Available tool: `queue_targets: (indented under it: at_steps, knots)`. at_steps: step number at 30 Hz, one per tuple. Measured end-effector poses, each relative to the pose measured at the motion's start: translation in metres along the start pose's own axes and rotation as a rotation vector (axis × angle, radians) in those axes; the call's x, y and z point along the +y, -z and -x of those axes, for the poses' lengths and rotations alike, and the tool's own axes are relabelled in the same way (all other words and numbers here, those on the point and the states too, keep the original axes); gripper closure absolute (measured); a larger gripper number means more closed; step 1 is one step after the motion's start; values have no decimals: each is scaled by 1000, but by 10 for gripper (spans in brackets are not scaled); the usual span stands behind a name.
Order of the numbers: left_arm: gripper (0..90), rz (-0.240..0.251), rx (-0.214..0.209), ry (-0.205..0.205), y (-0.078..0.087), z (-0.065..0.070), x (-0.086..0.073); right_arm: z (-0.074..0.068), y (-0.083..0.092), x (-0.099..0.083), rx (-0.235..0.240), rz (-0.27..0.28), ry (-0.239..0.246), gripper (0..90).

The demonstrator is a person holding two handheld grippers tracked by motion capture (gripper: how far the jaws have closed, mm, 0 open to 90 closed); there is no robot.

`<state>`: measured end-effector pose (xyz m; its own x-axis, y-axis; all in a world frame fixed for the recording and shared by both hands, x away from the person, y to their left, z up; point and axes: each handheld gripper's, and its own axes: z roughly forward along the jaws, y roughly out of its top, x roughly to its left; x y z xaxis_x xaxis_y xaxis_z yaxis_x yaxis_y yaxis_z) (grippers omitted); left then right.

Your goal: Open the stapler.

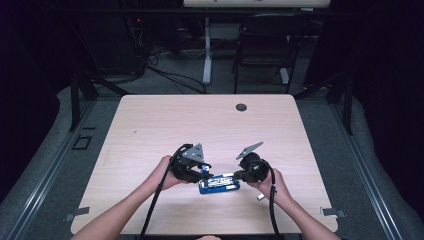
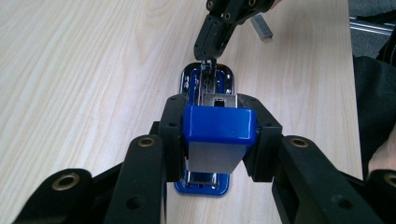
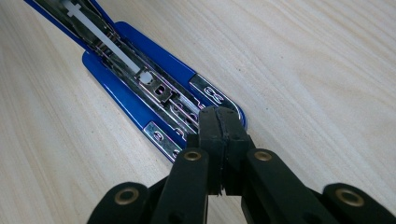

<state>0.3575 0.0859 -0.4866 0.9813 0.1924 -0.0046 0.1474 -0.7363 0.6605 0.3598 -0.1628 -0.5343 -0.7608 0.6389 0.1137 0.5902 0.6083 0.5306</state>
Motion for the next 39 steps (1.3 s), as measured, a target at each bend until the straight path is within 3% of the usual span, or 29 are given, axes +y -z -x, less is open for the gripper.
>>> queue_targets:
  at_steps: [23,28,36,39]
  knots:
    - [651,-7,5,65,15,0,-34,0,0,0,1,0,3,900]
    - [649,-33,3,82,17,-2,-45,0,0,0,2,-1,2,900]
    - [647,-43,-9,96,16,-3,-53,0,0,0,3,-2,2,900]
    - [646,-41,-33,112,14,-7,-60,0,0,0,3,-2,1,900]
